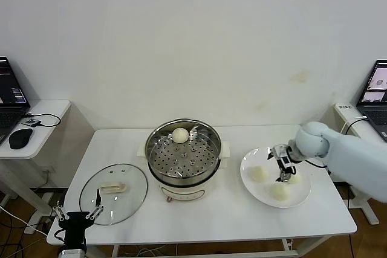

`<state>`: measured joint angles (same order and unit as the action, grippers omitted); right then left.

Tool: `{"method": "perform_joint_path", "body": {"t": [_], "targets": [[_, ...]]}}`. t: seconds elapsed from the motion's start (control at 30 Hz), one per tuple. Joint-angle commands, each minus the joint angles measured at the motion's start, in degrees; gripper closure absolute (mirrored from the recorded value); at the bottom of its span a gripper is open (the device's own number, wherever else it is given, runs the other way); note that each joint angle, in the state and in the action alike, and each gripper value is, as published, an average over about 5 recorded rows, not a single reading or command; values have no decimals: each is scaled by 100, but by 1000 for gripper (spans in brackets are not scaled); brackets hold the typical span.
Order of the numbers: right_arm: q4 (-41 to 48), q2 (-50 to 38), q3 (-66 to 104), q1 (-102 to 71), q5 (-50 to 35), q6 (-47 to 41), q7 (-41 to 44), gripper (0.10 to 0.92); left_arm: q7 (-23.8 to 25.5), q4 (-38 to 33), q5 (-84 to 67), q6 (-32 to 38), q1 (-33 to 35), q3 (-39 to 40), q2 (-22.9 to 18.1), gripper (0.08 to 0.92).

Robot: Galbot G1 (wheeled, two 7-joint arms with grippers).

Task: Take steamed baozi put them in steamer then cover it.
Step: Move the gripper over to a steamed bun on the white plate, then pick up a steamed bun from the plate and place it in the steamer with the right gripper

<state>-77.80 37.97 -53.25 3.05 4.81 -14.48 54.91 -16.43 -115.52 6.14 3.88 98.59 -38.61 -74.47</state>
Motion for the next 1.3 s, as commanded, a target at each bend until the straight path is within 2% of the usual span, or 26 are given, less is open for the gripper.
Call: {"method": "perform_joint_path", "body": {"t": [0.03, 0.4, 0.73, 0.9, 1.13, 1.3], "targets": [[607, 533, 414, -553, 205, 36, -32, 203, -5, 9, -4, 6, -1, -29, 0, 177], [1045, 868, 540, -652, 436, 161, -118, 205, -20, 100, -16, 22, -74, -39, -15, 177], [1187, 949, 612, -681, 495, 130, -86, 363, -31, 110, -21, 31, -93, -25, -27, 177], [1108, 941, 603, -620, 462, 153, -6, 407, -34, 96, -19, 35, -83, -21, -40, 177], [397, 412, 209, 262, -111, -34, 285, 421, -33, 43, -17, 32, -65, -27, -28, 177], [-244, -25, -490, 1449, -1048, -484, 357, 416, -30, 11, -34, 25, -86, -29, -21, 177]]}}
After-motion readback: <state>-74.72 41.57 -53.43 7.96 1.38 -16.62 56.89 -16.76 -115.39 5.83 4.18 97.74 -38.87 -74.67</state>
